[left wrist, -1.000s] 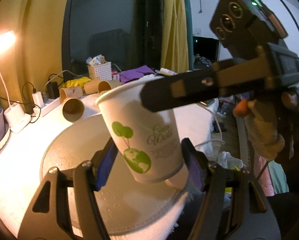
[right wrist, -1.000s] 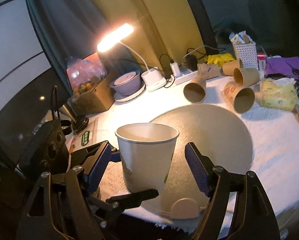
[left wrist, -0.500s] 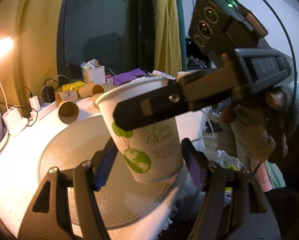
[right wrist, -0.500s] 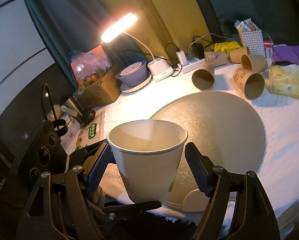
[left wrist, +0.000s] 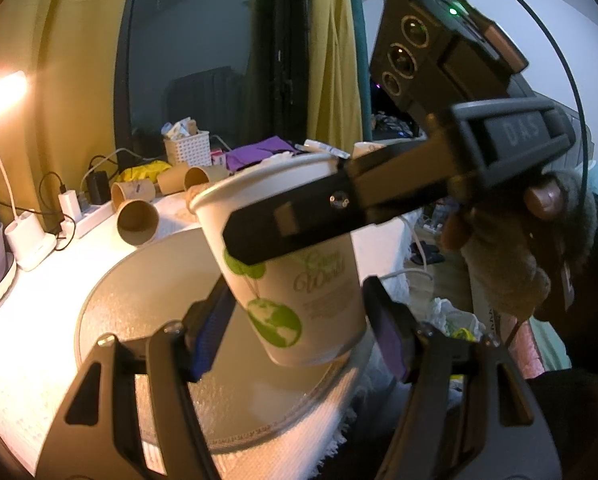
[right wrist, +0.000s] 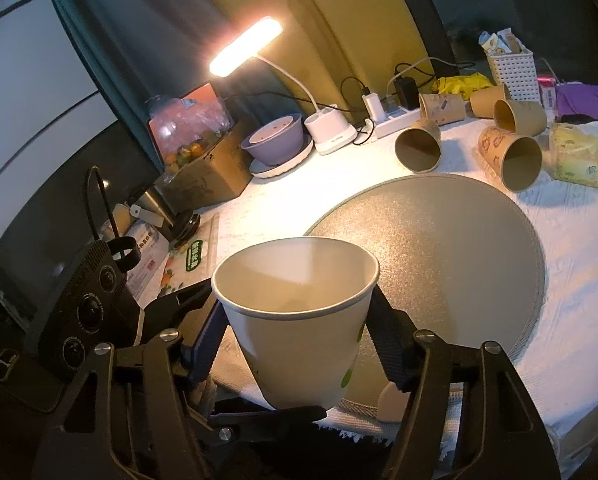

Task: Flip cup upright
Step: 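Grasp the white cup's body with the right gripper while the left gripper holds it, then open the left gripper and withdraw it from the white cup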

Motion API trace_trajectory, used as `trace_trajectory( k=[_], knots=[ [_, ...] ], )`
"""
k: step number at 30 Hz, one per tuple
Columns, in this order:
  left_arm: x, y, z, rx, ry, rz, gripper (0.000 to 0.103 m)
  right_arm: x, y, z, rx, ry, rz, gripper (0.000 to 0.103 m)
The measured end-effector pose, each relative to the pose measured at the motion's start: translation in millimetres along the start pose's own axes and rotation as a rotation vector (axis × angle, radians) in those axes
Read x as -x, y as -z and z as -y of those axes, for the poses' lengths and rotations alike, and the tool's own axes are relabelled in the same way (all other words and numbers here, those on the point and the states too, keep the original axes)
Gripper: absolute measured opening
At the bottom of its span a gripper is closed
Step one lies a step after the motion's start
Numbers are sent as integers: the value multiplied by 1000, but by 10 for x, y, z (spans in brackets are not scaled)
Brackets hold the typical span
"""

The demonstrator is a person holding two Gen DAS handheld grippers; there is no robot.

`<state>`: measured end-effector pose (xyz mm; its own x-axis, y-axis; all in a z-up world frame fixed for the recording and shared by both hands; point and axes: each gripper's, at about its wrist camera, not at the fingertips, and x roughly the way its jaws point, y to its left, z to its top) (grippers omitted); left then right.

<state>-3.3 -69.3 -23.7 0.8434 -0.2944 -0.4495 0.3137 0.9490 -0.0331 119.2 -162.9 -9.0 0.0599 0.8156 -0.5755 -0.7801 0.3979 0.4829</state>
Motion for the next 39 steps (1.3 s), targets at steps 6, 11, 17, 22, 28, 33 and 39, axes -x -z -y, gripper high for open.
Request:
trace_trajectory(
  k=[6, 11, 17, 22, 28, 33, 39],
  knots=[
    [3, 20, -8, 9, 1, -2, 67, -3, 11, 1, -1, -1, 1, 69],
    [0, 23, -22, 22, 3, -11, 67, -4, 16, 8, -3, -2, 1, 68],
    [-32, 18, -61, 48, 2, -33, 67, -1, 22, 18, -2, 2, 2, 67],
    [-45, 18, -89, 74, 8, -42, 75, 12, 8, 0, -2, 9, 5, 67],
    [-37, 27, -94, 88, 14, -47, 75, 34, -16, -25, 1, 17, 18, 67],
    [-37, 14, -128, 114, 25, -49, 78, 58, -35, -48, 8, 38, 35, 67],
    [2, 31, -176, 141, 24, -48, 85, 158, -68, -121, 46, 128, 88, 67]
  ],
)
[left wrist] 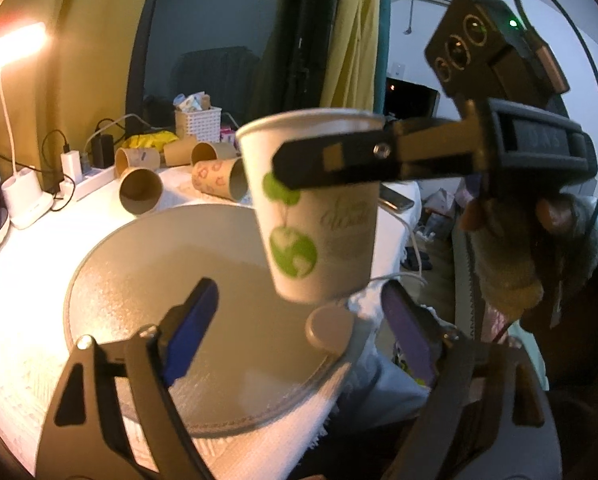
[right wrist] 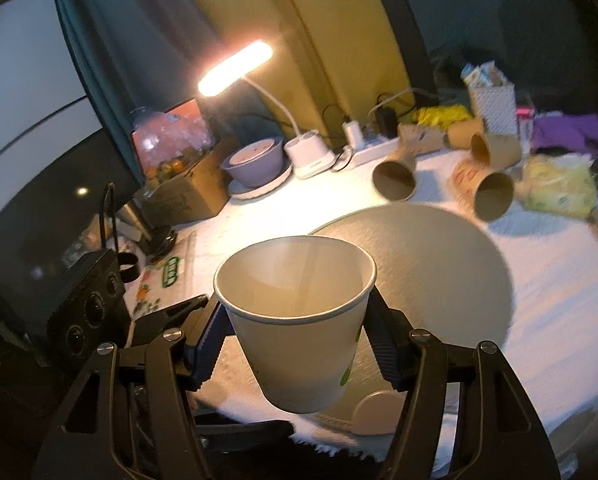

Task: Flip cup upright
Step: 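Open the left gripper and withdraw it from the white cup, then lower the upright white cup onto the grey mat with the right gripper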

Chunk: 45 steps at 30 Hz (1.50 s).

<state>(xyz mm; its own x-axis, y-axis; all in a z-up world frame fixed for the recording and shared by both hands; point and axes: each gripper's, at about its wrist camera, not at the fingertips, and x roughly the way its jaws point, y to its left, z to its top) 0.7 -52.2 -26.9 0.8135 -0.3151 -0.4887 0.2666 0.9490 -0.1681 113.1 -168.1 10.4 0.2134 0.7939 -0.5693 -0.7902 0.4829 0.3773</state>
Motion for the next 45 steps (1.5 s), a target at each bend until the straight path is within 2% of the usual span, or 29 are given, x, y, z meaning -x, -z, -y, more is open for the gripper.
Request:
trace_trajectory(
  k=[4, 8, 14, 19, 22, 29, 45],
  knots=[
    [22, 14, -52, 29, -12, -4, 85, 53, -11, -26, 29, 53, 28, 67],
    [54, 45, -149, 98, -26, -8, 85, 69, -6, -80, 67, 118, 45, 67],
    [124, 80, -222, 154, -73, -13, 85, 103, 33, -117, 103, 202, 71, 67],
    [185, 99, -327, 204, -124, -9, 85, 65, 93, -193, 136, 273, 85, 67],
    [236, 117, -386, 235, -200, -6, 85, 45, 132, -231, 153, 307, 94, 67],
    [299, 129, -522, 294, -286, 10, 85, 15, 232, -307, 180, 379, 126, 67],
    [355, 98, -546, 318, -290, 29, 85, 13, 405, -421, 156, 447, 190, 67]
  ],
)
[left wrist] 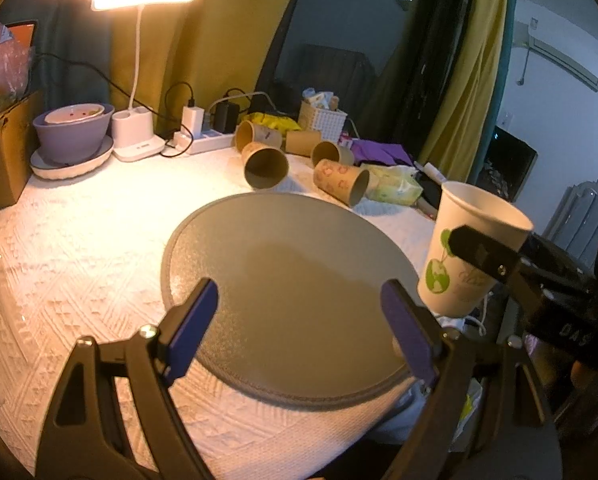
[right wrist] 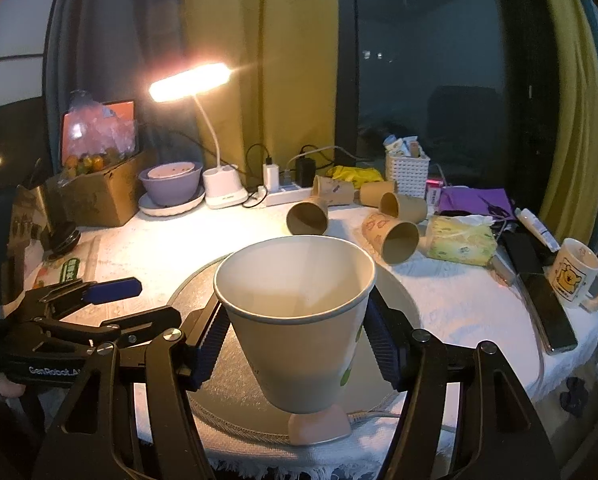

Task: Flip cup upright
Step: 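Lower the upright white cup onto the grey mat with the right gripper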

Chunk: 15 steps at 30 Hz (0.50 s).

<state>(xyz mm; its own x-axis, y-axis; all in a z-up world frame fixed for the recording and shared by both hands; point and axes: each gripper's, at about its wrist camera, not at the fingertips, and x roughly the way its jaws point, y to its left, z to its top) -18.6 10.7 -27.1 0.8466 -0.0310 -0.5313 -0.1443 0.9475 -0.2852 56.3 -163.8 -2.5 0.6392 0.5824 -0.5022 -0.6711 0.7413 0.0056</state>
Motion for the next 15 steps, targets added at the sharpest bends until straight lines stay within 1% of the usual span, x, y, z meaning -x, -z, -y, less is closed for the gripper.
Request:
trace_trajectory(
  k=[5, 9, 15],
  knots=[
    [57, 12, 14, 0, 1, 12, 85, 35, 9, -15, -1, 30, 30, 67],
    [109, 0, 27, -5, 1, 35, 85, 51, 1, 29, -27, 58, 50, 67],
    [158, -9, 35, -12, -9, 53, 85, 46, 9, 59, -29, 87, 48, 67]
  ],
)
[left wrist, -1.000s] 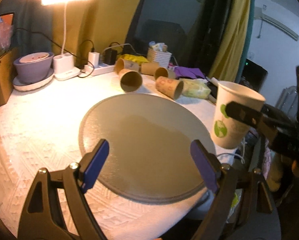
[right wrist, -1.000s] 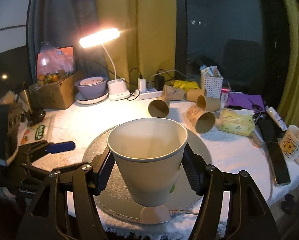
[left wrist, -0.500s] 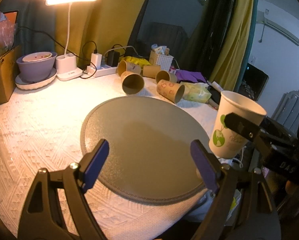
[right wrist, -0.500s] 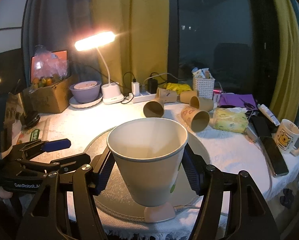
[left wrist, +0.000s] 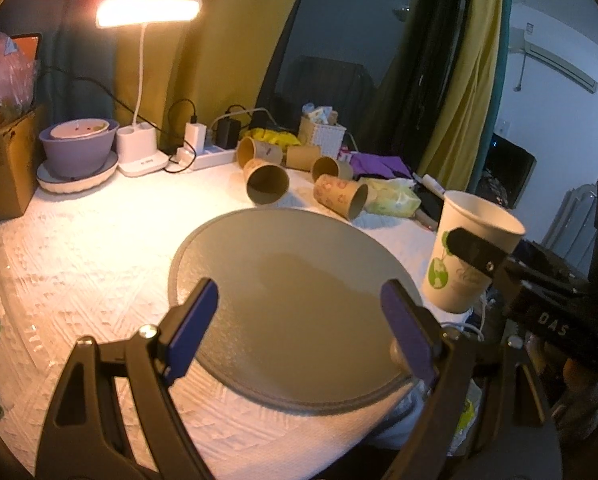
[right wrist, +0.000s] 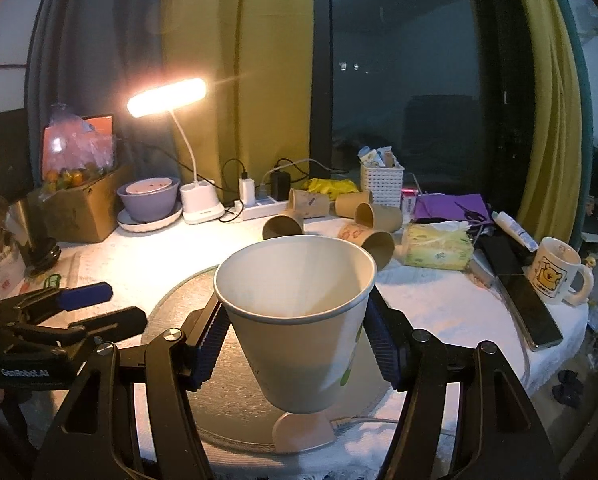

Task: Flip cup upright
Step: 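Lower the upright white cup onto the grey mat with the right gripper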

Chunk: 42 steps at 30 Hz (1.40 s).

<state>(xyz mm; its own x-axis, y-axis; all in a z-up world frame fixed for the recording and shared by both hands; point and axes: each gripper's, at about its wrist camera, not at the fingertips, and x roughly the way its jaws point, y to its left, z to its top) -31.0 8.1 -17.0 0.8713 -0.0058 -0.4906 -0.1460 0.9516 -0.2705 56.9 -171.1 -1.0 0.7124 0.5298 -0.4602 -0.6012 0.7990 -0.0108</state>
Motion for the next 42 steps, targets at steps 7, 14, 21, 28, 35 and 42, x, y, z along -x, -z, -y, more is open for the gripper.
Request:
trace_trajectory(
  k=[7, 14, 21, 28, 35, 42],
  knots=[
    [50, -13, 11, -4, 1, 16, 85, -15, 0, 27, -1, 4, 6, 67],
    [-6, -75, 10, -25, -3, 33, 85, -265, -139, 40, 45, 2, 27, 67],
    [-201, -132, -76, -22, -8, 29, 85, -738, -255, 100, 71, -1, 3, 67],
    [-433, -226, -235, -13, -25, 14, 85, -1184, -291, 122, 75, -12, -49, 67],
    [-622, -243, -329, 1, -19, -13, 85, -1540, -290, 55, 68, -52, -102, 67],
    [-706, -222, -400, 16, -22, -33, 85, -1708, -247, 39, 56, -60, -143, 67]
  ],
)
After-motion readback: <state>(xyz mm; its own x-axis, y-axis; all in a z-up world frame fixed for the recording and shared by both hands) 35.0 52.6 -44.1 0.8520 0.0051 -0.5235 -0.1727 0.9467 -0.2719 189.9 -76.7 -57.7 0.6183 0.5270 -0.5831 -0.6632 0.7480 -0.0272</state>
